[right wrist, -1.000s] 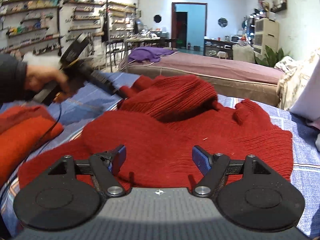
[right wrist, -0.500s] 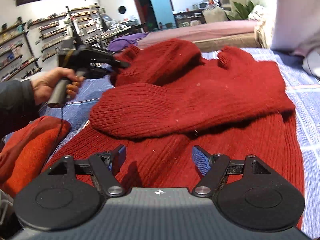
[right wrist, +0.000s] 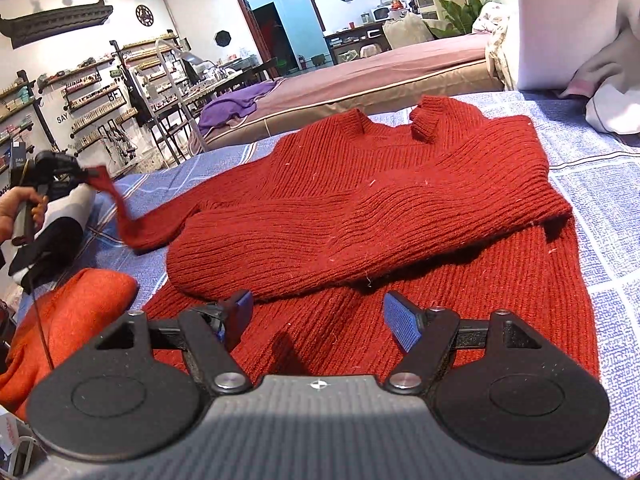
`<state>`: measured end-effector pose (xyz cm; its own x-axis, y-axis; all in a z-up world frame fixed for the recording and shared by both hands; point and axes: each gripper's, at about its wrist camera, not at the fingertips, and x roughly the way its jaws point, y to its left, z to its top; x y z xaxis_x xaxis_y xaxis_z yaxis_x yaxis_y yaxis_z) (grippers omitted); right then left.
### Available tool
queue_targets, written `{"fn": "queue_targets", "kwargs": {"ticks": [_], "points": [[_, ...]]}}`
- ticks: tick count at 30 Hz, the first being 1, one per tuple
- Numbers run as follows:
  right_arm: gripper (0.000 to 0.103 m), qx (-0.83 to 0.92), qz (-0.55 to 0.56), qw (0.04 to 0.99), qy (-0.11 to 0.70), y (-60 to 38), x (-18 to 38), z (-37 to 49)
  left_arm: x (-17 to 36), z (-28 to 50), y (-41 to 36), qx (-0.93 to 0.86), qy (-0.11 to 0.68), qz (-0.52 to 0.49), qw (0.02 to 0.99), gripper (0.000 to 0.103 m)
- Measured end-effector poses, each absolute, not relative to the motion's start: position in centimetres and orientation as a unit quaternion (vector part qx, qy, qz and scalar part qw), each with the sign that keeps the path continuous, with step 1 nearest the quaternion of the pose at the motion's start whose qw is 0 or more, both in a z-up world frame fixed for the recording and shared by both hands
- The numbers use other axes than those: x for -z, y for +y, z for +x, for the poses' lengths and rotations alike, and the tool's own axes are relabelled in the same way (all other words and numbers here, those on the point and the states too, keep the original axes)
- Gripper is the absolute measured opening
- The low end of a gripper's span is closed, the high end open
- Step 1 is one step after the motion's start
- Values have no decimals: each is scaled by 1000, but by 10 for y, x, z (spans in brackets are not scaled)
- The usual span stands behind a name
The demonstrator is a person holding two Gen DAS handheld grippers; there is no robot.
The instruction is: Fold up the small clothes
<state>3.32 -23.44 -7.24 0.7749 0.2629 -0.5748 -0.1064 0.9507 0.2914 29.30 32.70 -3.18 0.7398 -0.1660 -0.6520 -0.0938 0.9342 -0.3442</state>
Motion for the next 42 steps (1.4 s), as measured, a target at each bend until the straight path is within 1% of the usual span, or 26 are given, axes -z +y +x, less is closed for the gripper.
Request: {"fn": "queue_targets", "kwargs": {"ticks": [1, 2, 3, 4, 5, 6, 8, 9, 12, 15, 16, 20, 21, 22, 23, 24, 25, 28, 31, 35, 37, 39, 40, 42], "points": [[103, -98, 114, 936, 319, -234, 72, 35, 34, 289, 316, 33, 366, -155, 917, 13], [103, -92, 103, 939, 314, -233, 70, 36, 34, 285, 300, 55, 369, -132, 918, 23], [103, -85, 88, 942, 311, -232, 68, 37, 32, 282, 284, 78, 370, -114, 919, 30], [103, -79, 65, 945, 311, -230, 65, 38, 28, 279, 265, 99, 372, -99, 918, 47], [103, -73, 40, 948, 308, -228, 62, 39, 22, 275, 246, 119, 372, -88, 916, 63], [103, -71, 15, 950, 302, -225, 60, 39, 17, 271, 230, 136, 369, -79, 916, 69], [103, -86, -32, 952, 291, -215, 57, 39, 7, 261, 197, 162, 372, -71, 911, 100], [103, -103, -51, 951, 287, -208, 56, 39, 4, 255, 184, 171, 378, -72, 907, 103], [103, -178, -116, 939, 271, -173, 58, 47, 1, 232, 148, 184, 402, -58, 895, 103], [103, -226, -178, 921, 261, -129, 69, 59, 2, 205, 136, 159, 393, -32, 905, 103], [103, -237, -194, 915, 263, -116, 75, 65, 5, 196, 134, 158, 400, -33, 902, 103], [103, -252, -289, 882, 273, -69, 107, 86, 32, 165, 128, 189, 467, -50, 862, 103], [98, -249, -316, 873, 274, -61, 116, 91, 39, 156, 126, 193, 478, -60, 855, 103], [92, -250, -337, 867, 270, -58, 123, 94, 50, 148, 126, 201, 493, -72, 844, 103], [70, -252, -344, 867, 259, -61, 124, 95, 60, 142, 125, 204, 505, -83, 835, 103], [11, -239, -348, 871, 249, -69, 123, 97, 67, 136, 125, 203, 516, -93, 827, 103], [6, -227, -348, 874, 252, -79, 120, 101, 77, 131, 124, 201, 528, -104, 818, 103], [6, -180, -296, 903, 253, -128, 87, 113, 89, 117, 120, 212, 534, -120, 810, 103], [5, -91, -309, 920, 225, -192, 45, 117, 91, 115, 115, 218, 534, -118, 809, 103], [5, 42, -298, 924, 235, -300, -12, 133, 90, 115, 120, 219, 532, -135, 806, 103], [5, 121, -313, 908, 252, -346, -26, 145, 89, 113, 124, 214, 532, -141, 807, 103], [6, 195, -304, 893, 269, -390, -36, 155, 86, 111, 127, 206, 531, -144, 809, 103], [6, 217, -289, 888, 285, -408, -40, 160, 85, 110, 128, 205, 531, -148, 809, 103], [6, 237, -274, 886, 290, -428, -45, 161, 83, 106, 133, 205, 530, -154, 808, 103]]}}
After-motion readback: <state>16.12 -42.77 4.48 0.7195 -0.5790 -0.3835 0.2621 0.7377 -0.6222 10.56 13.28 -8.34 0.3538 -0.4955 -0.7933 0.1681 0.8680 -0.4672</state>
